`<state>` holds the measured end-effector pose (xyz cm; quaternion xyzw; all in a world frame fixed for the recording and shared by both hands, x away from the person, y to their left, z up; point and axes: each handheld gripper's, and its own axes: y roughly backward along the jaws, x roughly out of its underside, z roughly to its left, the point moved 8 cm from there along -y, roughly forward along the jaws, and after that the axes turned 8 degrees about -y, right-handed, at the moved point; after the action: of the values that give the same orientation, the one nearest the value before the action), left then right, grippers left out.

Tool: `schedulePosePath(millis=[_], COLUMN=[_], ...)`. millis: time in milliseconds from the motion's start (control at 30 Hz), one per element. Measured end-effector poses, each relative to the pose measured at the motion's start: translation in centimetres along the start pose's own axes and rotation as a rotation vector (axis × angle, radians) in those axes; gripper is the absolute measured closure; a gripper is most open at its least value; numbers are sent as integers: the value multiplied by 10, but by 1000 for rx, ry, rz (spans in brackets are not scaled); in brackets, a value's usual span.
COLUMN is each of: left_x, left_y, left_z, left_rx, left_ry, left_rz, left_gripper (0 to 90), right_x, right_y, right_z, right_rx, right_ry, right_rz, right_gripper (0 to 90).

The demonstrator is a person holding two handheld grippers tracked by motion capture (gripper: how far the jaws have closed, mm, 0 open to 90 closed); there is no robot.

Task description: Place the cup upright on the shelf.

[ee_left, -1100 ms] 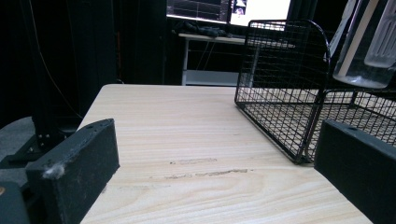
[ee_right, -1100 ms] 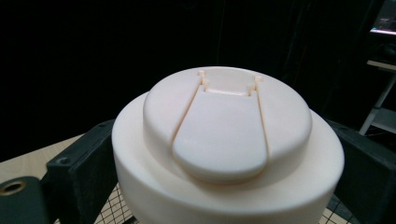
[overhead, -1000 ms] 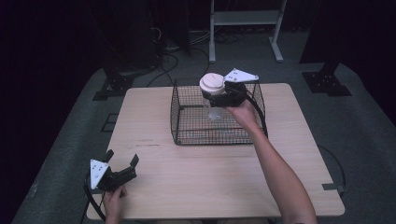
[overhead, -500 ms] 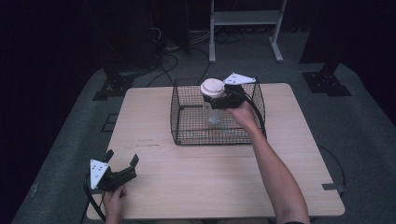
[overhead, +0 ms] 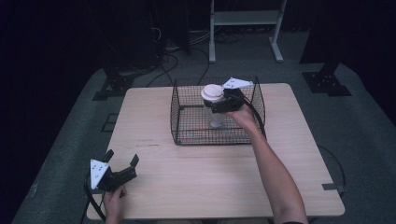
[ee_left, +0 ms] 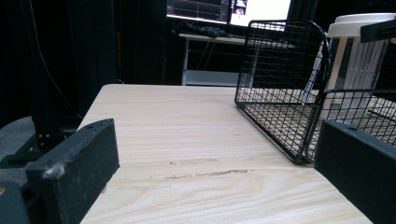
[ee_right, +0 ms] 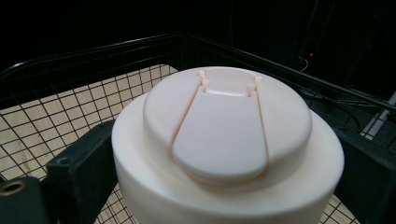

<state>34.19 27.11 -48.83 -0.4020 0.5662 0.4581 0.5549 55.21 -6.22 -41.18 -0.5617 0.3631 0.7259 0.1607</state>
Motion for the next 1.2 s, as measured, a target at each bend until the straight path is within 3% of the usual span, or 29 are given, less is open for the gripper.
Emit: schedulePosePath(millis=[433, 933, 1200], left_x=[0, 0, 0], left_y=[0, 0, -1], left_z=[0, 0, 0], left_rx=[0, -4, -4], left_ry=[-3, -3, -1], left_rz=[1, 2, 4], left_gripper=[0, 0, 0], right_x=[3, 4, 1], right_y=[8, 11, 12], right_z=[0, 0, -1], right_rx=[-7, -1, 2], right_ry=[26, 17, 7], right_rz=[14, 31, 14], right_gripper=[45, 43, 26])
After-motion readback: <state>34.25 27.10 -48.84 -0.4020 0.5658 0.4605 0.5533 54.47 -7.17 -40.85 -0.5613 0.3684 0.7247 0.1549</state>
